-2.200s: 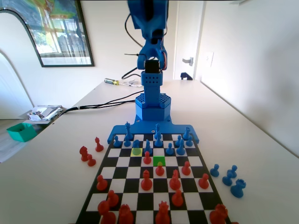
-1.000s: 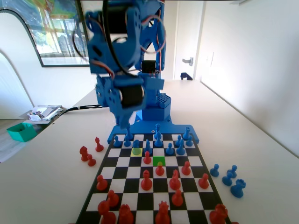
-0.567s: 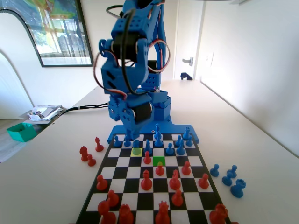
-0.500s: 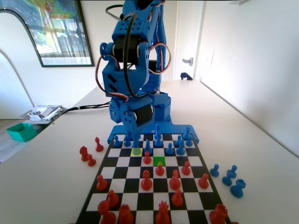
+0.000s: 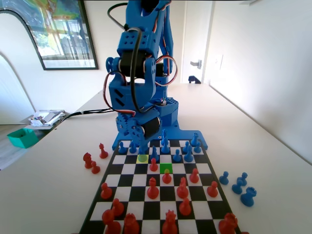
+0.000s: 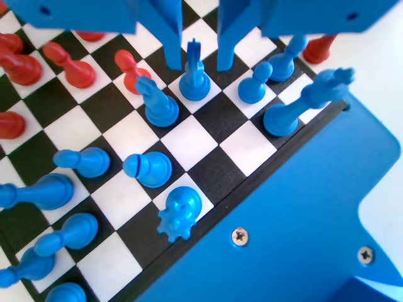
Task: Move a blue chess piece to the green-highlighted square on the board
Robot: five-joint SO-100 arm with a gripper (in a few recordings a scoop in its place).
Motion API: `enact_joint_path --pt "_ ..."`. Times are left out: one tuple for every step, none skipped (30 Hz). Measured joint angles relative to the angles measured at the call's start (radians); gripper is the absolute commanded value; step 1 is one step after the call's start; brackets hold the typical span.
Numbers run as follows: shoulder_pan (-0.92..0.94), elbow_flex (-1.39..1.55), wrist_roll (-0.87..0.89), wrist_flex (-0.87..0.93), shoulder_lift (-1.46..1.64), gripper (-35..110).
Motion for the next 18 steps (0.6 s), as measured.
enact_joint_path --pt "0.0 0.0 0.0 -0.002 -0.003 11" --pt "0.002 0.0 0.0 -0.006 -0.003 11" --pt "0.002 0.0 0.0 -0.011 -0.003 11" --pt "0.002 0.0 0.0 -0.018 -0.005 11" --pt "0.002 0.0 0.0 -0.018 -0.006 11" --pt "0.002 0.0 0.0 -0.018 -0.009 11" --pt "0.002 0.0 0.0 -0.02 -0.015 11" --pt "0.002 0.0 0.0 -0.018 -0.018 11" --pt "0.002 0.0 0.0 -0.012 -0.018 10" --pt "0.002 0.0 0.0 -0.017 -0.018 10" --pt "0.002 0.0 0.0 -0.025 -0.026 10" --pt "0.002 0.0 0.0 -0.034 -0.034 10" --pt "0.002 0.0 0.0 -0.034 -0.038 10" --pt "0.002 0.0 0.0 -0.031 -0.038 10" --pt "0.002 0.0 -0.003 -0.028 -0.04 9" --pt "0.002 0.0 -0.009 -0.028 -0.04 9" --pt "0.002 0.0 -0.014 -0.031 -0.04 9" --pt "0.002 0.0 -0.017 -0.037 -0.04 8"
